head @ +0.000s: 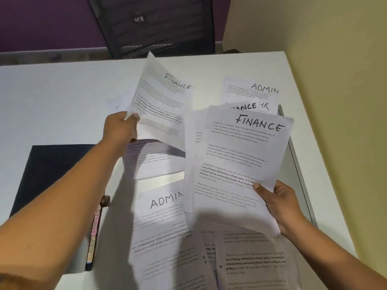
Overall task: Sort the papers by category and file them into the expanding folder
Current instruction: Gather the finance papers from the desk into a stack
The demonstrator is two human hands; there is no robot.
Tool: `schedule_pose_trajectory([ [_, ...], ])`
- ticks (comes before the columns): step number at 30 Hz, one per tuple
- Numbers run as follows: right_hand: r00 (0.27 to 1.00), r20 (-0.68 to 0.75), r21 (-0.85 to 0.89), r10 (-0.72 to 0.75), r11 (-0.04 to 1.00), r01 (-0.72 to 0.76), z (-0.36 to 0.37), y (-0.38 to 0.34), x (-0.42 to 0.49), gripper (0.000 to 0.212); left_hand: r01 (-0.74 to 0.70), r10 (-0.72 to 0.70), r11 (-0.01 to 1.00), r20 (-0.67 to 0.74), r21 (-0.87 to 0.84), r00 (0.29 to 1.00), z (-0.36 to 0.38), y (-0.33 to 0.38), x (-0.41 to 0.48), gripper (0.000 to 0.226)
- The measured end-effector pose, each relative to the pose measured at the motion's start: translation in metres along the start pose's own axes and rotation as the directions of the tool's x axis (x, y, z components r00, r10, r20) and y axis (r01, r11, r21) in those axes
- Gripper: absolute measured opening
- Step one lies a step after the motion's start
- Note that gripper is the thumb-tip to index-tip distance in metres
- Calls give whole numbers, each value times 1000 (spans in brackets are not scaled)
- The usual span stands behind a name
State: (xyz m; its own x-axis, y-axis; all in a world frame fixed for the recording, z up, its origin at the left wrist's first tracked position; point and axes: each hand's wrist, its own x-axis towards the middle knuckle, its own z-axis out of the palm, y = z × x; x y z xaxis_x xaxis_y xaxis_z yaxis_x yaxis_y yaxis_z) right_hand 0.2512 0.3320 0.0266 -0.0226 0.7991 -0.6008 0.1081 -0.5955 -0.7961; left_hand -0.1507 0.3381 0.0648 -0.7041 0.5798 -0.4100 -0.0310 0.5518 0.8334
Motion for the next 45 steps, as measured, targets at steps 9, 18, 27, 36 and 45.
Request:
schedule_pose_trajectory([
  [9, 997, 64, 7, -31, 1000, 30, 6, -16, -57, 15, -8, 8, 974, 0, -228, 1000, -35, -9, -170, 19],
  [18, 986, 155, -12, -68, 997, 70, 18, -45, -132, 17, -17, 24, 997, 90, -78, 996, -24, -33, -299, 20],
  [27, 949, 294, -86, -112, 986, 143, 11, -58, -181, 23, 150, -49, 951, 348, -270, 936, -50, -27, -300, 21],
  [36, 891, 393, -134, -228, 944, 301, 1, -70, -189, 10, 113, 23, 899, 303, -423, 953, -56, -38, -321, 26],
  [45, 911, 291, -96, -291, 939, 330, 2, -67, -189, 15, 56, 67, 935, 328, -351, 942, -62, -42, -327, 31],
])
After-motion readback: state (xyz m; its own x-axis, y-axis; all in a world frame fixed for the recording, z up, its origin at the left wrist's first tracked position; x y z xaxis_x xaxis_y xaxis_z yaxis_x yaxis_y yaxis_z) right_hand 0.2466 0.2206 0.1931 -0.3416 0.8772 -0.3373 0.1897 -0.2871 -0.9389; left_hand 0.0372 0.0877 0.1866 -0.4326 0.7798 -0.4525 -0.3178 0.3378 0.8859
